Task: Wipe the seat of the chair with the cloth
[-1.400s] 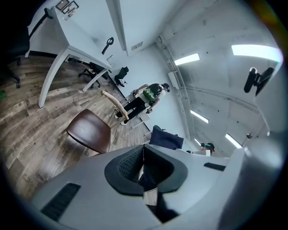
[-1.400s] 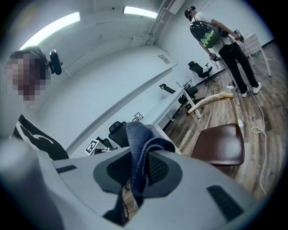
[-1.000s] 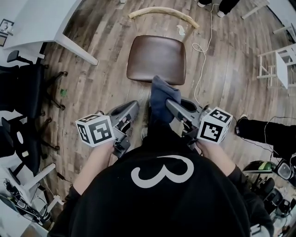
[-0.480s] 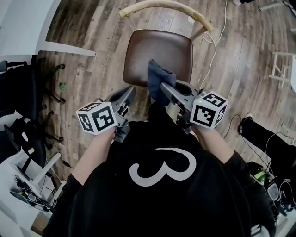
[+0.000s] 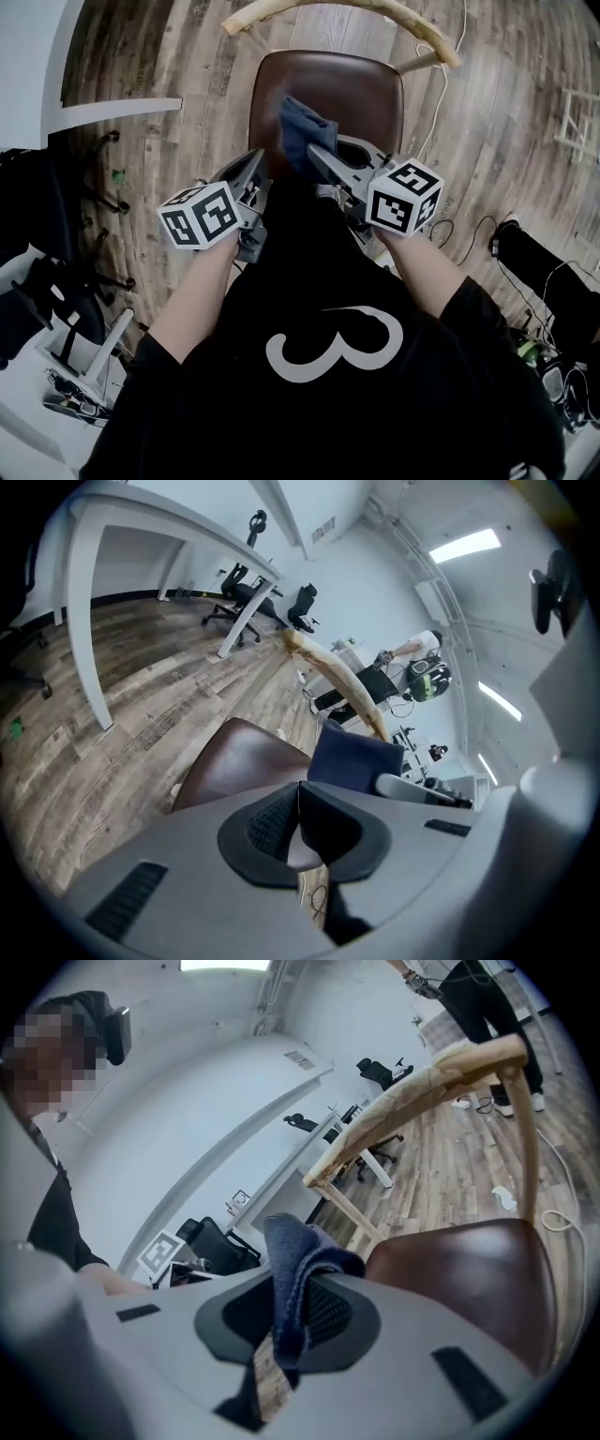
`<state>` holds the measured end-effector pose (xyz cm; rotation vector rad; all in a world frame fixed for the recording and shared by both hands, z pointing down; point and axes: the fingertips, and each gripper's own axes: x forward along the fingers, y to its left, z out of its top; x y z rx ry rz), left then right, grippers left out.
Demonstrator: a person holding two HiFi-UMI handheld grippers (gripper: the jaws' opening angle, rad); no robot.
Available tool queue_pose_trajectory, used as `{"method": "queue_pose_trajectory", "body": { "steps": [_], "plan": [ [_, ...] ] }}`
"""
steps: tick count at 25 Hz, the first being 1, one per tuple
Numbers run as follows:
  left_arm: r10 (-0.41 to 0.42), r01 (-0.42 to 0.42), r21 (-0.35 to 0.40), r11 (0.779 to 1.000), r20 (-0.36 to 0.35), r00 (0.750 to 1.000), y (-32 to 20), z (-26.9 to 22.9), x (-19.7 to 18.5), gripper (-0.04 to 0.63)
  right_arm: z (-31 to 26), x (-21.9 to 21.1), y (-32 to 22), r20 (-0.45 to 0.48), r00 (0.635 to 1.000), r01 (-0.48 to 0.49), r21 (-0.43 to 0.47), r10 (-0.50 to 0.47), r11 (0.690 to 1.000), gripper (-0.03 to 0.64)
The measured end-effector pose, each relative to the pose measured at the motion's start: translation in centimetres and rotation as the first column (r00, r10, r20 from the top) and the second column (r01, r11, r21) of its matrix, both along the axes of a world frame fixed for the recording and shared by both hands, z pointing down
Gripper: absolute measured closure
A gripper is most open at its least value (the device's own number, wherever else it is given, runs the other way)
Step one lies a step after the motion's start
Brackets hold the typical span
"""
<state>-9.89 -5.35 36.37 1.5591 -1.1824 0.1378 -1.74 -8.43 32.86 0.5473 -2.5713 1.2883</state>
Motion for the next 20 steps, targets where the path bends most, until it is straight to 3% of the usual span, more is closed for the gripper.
{"method": "queue_pose_trajectory", "body": {
  "steps": [4, 9, 20],
  "plan": [
    [-0.049, 0.046, -0.063, 0.997, -0.048, 0.998, -1.5, 3.7, -1.3, 0.581, 3.4, -1.7, -1.8, -0.016, 0.999, -0.028, -0.022, 0.027, 0.999, 0.563],
    [-0.035, 0.029, -0.114, 0.993, -0.052, 0.998, -2.8, 7.1, -3.3, 0.581, 6.2, -4.9, -3.6, -0.045, 0.997, -0.058, -0.046, 0.056, 0.997, 0.563],
    [-0.021, 0.013, -0.15, 0.989, -0.055, 0.998, -3.0, 12.3, -7.2, 0.581, 10.4, -10.0, -6.8, -0.066, 0.994, -0.089, -0.063, 0.085, 0.994, 0.563]
  ]
}}
